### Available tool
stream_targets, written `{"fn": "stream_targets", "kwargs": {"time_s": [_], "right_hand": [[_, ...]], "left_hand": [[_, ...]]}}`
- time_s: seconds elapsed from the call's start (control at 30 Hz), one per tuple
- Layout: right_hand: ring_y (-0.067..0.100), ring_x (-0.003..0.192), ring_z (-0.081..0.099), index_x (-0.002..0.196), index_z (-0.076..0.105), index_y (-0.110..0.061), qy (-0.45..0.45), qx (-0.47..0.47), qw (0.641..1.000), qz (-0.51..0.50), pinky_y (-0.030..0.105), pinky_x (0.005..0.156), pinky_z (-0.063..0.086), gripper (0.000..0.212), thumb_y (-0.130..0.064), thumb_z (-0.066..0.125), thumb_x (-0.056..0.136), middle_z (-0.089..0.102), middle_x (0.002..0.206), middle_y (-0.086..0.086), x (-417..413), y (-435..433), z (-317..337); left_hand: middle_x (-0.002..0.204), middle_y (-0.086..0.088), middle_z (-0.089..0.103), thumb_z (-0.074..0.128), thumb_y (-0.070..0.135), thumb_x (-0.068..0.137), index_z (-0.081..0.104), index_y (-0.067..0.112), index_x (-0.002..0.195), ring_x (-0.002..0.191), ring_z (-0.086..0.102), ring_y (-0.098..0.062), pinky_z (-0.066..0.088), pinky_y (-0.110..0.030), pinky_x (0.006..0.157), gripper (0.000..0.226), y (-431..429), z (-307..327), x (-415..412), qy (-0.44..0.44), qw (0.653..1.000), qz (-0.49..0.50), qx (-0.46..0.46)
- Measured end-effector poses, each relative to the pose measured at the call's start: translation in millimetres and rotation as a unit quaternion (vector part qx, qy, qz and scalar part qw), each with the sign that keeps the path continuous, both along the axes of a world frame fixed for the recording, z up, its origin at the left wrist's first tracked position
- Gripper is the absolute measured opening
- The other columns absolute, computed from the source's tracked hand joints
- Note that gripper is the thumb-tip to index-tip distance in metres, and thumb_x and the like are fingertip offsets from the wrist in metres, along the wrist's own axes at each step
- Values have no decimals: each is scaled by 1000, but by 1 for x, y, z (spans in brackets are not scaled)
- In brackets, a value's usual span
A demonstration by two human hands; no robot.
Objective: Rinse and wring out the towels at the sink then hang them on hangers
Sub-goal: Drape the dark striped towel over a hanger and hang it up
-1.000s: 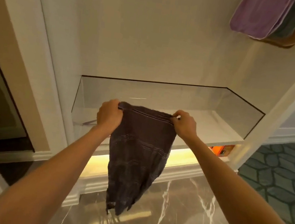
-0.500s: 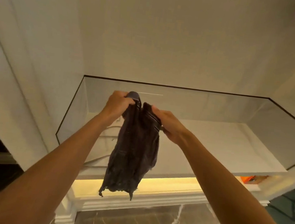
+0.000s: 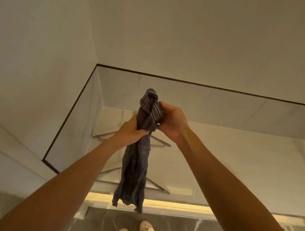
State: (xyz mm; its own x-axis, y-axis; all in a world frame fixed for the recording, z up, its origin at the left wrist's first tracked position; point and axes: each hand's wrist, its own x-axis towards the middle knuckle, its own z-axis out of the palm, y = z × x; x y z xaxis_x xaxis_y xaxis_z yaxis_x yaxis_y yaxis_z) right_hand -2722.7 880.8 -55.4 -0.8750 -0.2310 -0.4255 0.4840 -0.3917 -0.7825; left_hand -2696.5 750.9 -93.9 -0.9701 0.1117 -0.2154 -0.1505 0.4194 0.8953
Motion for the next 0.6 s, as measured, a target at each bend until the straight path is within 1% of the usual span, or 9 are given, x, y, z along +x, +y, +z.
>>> {"fn": "stream_targets", "kwargs": {"time_s": [0.07, 0.1, 0.2, 0.3, 0.37, 0.43, 0.5, 0.57, 0.6], "right_hand": [[21, 77, 56, 82, 57, -12, -19, 41, 999, 16, 37, 78, 46, 23, -22, 41, 95, 57, 80, 8, -22, 5, -17], [20, 75, 56, 80, 56, -13, -31, 86, 995, 34, 36, 78, 45, 22, -24, 43, 95, 58, 78, 7, -32, 7, -27], [19, 72, 57, 86, 53, -12, -79, 209, 972, 66, 34, 81, 40, 19, -26, 44, 95, 60, 82, 10, -61, 13, -72], [18, 66, 54, 103, 53, -6, -113, 291, 949, 43, 30, 71, 41, 20, -23, 45, 95, 60, 89, 14, -96, 26, -123], [16, 64, 53, 104, 53, -5, -116, 327, 936, 65, 29, 69, 42, 18, -18, 48, 95, 59, 81, 10, -115, 35, -153], [16, 61, 52, 89, 53, -5, -113, 362, 919, 106, 28, 65, 42, 9, -12, 50, 93, 55, 74, 8, -140, 40, -189], [18, 63, 53, 72, 49, -10, -98, 413, 891, 161, 27, 64, 43, 20, -7, 53, 91, 56, 76, 10, -152, 41, -217], [21, 71, 55, 67, 49, -13, -83, 450, 847, 270, 26, 66, 44, 25, -5, 55, 90, 57, 82, 11, -157, 37, -251], [20, 70, 56, 66, 51, -12, -85, 454, 827, 321, 24, 64, 44, 25, -6, 57, 90, 57, 79, 10, -154, 34, -268]], "left_hand": [[99, -10, 55, 56, 15, 87, 37, 10, 108, 84, 52, -24, 37, -29, 62, 29, 2, -13, -19, -24, 997, 46, -55], [95, -12, 54, 53, 15, 88, 33, 10, 103, 81, 51, -25, 35, -30, 60, 26, 1, -21, -27, -38, 995, 59, -70], [96, -14, 54, 50, 14, 89, 33, 10, 106, 85, 53, -29, 37, -31, 68, 25, 0, -43, -45, -60, 990, 84, -99], [98, -13, 54, 47, 14, 89, 38, 11, 110, 90, 55, -30, 38, -32, 72, 22, -1, -72, -72, -87, 981, 136, -103], [96, -10, 52, 46, 15, 90, 39, 13, 104, 89, 52, -27, 35, -30, 72, 16, -1, -90, -91, -105, 975, 164, -106], [95, -8, 51, 46, 14, 90, 42, 11, 105, 89, 51, -26, 33, -29, 72, 15, 1, -113, -115, -107, 971, 186, -109], [95, -8, 50, 46, 14, 91, 46, 7, 110, 87, 48, -23, 33, -28, 73, 21, 4, -128, -132, -105, 968, 202, -107], [94, -8, 50, 45, 13, 91, 47, 9, 107, 85, 46, -22, 32, -28, 72, 17, 6, -152, -148, -116, 963, 218, -111], [94, -9, 50, 45, 13, 90, 47, 10, 104, 86, 47, -24, 33, -29, 72, 14, 7, -164, -153, -128, 960, 223, -113]]}}
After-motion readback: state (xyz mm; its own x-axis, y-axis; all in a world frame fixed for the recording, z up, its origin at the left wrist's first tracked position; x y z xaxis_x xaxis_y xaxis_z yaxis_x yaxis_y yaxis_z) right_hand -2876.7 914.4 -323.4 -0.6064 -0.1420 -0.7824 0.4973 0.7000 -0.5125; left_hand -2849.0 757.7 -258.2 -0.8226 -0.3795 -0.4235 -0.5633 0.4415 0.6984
